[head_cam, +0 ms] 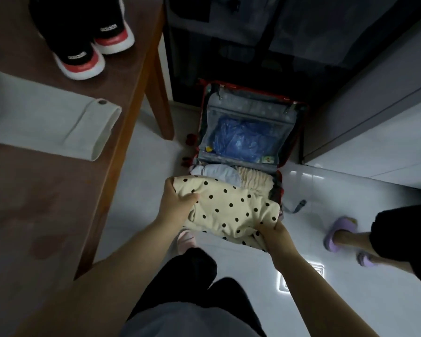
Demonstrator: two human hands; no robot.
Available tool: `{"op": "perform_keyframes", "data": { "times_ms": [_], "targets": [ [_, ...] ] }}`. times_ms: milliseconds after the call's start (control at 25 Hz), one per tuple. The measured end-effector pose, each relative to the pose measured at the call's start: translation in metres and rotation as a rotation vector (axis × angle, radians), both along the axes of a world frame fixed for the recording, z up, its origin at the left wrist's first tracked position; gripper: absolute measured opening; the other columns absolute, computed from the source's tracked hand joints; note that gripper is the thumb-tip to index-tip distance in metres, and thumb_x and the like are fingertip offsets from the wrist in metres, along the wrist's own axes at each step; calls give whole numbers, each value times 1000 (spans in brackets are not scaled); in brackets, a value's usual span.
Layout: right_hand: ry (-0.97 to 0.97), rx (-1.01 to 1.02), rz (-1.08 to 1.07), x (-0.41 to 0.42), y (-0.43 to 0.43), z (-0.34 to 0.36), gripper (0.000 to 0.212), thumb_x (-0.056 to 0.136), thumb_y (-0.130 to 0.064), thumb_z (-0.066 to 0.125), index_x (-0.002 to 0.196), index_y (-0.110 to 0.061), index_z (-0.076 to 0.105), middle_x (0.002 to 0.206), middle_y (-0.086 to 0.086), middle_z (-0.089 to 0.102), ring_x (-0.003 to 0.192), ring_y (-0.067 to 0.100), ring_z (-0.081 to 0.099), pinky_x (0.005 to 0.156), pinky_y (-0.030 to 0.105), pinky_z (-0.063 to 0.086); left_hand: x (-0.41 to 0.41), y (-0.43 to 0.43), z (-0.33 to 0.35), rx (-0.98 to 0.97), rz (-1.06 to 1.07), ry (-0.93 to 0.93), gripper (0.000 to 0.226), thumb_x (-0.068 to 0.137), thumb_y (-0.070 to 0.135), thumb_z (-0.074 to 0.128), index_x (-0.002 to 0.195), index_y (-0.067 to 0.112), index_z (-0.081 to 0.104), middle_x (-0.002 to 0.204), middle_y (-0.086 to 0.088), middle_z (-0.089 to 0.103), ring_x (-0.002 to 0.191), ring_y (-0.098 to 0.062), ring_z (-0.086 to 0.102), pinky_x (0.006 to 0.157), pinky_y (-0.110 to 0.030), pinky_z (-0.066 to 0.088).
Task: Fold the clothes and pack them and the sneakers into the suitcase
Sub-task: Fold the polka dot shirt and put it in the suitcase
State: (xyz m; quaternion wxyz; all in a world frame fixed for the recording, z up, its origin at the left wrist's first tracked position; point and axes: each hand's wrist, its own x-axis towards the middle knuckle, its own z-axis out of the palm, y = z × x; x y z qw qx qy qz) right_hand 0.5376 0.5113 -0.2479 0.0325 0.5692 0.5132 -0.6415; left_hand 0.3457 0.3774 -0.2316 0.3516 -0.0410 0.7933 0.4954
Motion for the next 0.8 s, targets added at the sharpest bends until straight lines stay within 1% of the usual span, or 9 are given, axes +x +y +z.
{"op": "perform_keyframes", "data": {
  "times_ms": [120,240,280,360,440,560,680,760,800],
  "targets": [
    [-34,13,42,-15,44,-56,54,69,-42,64,117,-20,57,107,4,67,98,22,64,80,37,55,-16,48,-55,-117,-89,22,73,83,10,64,144,15,25,140,-9,43,125,-26,46,101,-31,38],
    [-166,87,66,-19,86,-121,38,87,-18,58,123,-8,51,112,12,62,101,30,62,77,34,52,-19,90,-110,-123,-181,78,87,84,3,62,149,21,8,152,-8,26,133,-24,37,105,-29,33],
    [-213,110,66,-18,102,-147,37,88,-15,56,124,-9,49,113,13,61,100,31,61,78,37,52,-17,108,-137,-114,-203,105,90,84,2,63,149,23,5,152,-8,27,126,-22,45,101,-24,37],
    [-284,211,75,-16,139,-201,41,88,-9,53,127,-10,44,115,13,59,97,31,59,80,37,50,-16,149,-196,-139,-271,145,93,85,4,63,149,30,0,148,-8,36,83,-6,57,71,-13,46],
    [-328,349,77,-12,184,-264,48,85,-1,49,132,-8,39,118,16,57,98,30,56,82,36,46,-14,196,-260,-154,-344,134,92,88,6,60,148,36,-3,147,-5,36,66,-9,54,56,-19,45],
    [-329,449,64,-5,252,-367,52,85,3,46,135,-6,39,120,15,57,103,29,55,81,28,43,-7,264,-374,-23,-435,167,90,88,3,60,148,34,0,151,-3,30,112,-23,55,75,-15,39],
    [-288,452,54,-3,305,-465,42,84,2,47,126,-5,47,113,10,60,101,29,57,71,27,45,-4,315,-480,-57,-489,301,83,90,16,59,148,33,1,151,-10,30,131,-26,40,92,-21,36],
    [-377,603,133,-8,317,-516,49,84,-9,54,132,-10,43,127,14,54,112,32,53,89,37,47,12,324,-540,-340,-826,596,70,96,32,45,147,37,-2,158,-4,1,144,-28,8,115,-31,9],
    [-435,740,216,-9,314,-536,54,86,-16,55,137,-14,38,138,15,45,123,33,46,102,42,40,20,323,-561,-385,-975,800,60,98,35,36,147,36,1,158,1,-7,145,-26,-6,113,-33,-11]
  ]
}}
